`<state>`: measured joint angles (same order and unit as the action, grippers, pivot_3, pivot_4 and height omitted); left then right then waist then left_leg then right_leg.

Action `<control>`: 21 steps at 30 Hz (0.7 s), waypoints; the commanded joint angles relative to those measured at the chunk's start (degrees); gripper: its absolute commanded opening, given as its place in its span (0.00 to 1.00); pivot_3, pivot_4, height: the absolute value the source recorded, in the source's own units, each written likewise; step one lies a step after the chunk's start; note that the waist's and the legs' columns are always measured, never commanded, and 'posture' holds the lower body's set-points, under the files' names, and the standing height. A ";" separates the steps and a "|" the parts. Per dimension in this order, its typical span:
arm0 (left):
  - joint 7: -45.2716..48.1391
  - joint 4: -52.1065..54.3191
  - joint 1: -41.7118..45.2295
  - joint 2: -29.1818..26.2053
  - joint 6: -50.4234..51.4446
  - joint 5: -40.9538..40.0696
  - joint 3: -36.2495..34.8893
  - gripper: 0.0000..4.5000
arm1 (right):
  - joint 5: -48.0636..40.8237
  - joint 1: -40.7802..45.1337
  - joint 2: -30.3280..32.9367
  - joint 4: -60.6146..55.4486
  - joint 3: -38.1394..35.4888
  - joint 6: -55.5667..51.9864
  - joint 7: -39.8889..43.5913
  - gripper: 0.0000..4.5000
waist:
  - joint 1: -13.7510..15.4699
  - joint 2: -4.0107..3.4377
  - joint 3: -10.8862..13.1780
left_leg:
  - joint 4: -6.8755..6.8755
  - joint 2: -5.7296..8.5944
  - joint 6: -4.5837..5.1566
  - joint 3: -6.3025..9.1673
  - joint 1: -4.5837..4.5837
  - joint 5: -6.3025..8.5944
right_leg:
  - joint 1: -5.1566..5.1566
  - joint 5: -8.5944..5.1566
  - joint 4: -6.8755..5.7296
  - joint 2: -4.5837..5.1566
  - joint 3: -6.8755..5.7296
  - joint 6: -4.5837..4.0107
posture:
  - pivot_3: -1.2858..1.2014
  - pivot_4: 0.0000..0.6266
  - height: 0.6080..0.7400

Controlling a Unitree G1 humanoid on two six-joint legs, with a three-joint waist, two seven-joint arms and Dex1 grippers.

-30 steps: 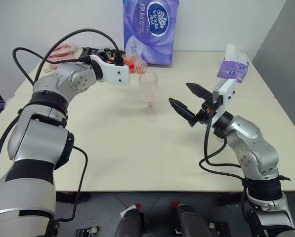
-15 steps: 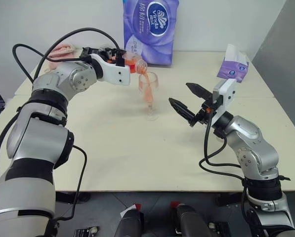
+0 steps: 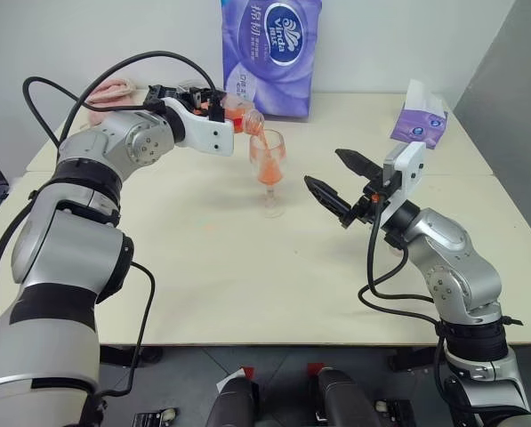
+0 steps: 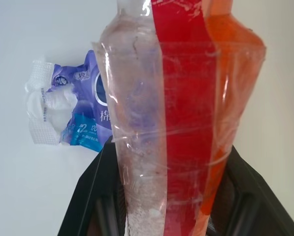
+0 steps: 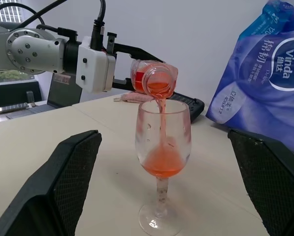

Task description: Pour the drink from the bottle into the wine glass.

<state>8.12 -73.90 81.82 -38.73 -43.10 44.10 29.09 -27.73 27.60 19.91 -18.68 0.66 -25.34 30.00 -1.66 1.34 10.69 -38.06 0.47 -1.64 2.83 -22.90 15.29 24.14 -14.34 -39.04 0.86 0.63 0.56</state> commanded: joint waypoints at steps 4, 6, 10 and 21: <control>-0.83 0.75 3.37 -1.14 -0.33 -0.24 -0.31 0.38 | 0.00 0.14 0.10 -1.77 -0.83 0.85 0.17 1.00 | 0.00 0.00 0.00 | 0.00 0.00 0.00 0.00 0.00 0.00 | 0.00 0.00 0.00 0.00 0.00 0.00 | 0.52 0.24 1.00; -0.79 0.77 3.36 -1.17 -0.39 -0.21 -0.28 0.38 | -0.01 0.18 0.14 -1.75 -0.81 0.82 0.24 1.00 | 0.00 0.00 0.00 | 0.00 0.00 0.00 0.00 0.00 0.00 | 0.00 0.00 0.00 0.00 0.00 0.00 | 0.52 0.24 1.00; -0.93 0.82 3.36 -1.20 -0.45 -0.16 -0.19 0.38 | -0.01 0.25 0.15 -1.66 -0.75 0.81 0.34 1.00 | 0.00 0.00 0.00 | 0.00 0.00 0.00 0.00 0.00 0.00 | 0.00 0.00 -0.01 0.00 0.00 0.00 | 0.52 0.24 1.00; 4.89 0.64 2.44 -0.12 -0.11 -6.42 -4.30 0.38 | 0.16 0.14 0.19 -1.85 -0.37 0.77 0.56 1.00 | 0.00 0.00 0.00 | -0.01 0.00 0.00 0.00 0.00 0.00 | 0.00 0.00 -0.01 0.00 0.00 0.00 | 0.52 0.24 1.00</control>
<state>12.13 -74.08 81.83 -38.39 -43.01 40.32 26.96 -27.71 27.60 19.92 -18.68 0.73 -25.34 30.26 -1.67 1.34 10.69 -38.07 0.47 -1.65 2.83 -22.90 15.29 24.14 -14.34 -39.05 0.86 0.63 0.55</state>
